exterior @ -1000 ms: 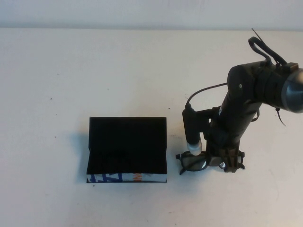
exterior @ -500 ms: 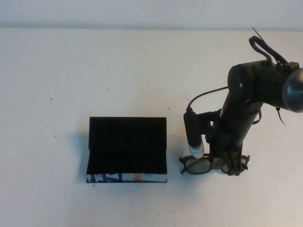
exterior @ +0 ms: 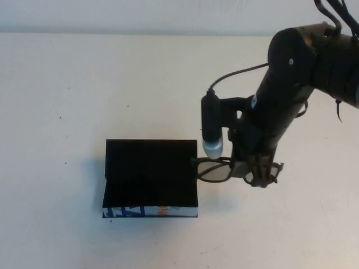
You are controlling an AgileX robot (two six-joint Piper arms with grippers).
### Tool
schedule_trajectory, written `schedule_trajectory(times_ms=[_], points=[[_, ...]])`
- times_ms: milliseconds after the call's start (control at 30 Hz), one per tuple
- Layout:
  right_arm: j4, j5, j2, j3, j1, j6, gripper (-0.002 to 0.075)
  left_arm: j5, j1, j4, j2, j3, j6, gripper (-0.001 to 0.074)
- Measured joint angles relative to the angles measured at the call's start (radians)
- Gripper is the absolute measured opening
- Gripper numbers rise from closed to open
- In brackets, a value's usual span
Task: Return glasses to glasses case
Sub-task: Place the glasses in the glasses case
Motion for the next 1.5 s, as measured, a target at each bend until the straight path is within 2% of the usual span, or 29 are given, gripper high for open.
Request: schedule_trajectory(times_ms=[267,500,1500], points=[[0.023,0.015,0.125,-0.254,0.164,0.015,0.0043,0.000,0.000,0.000,0.000,0.000,0.000,-0.0001],[0.031,0.015,0.315,-0.412,0.230,0.032,0.0043,0.000,0.000,0.000,0.000,0.000,0.000,-0.0001],[0.042,0.014,0.438,-0.448,0.239,0.032,0.0050,0.000,0.000,0.000,0.000,0.000,0.000,-0.0001]])
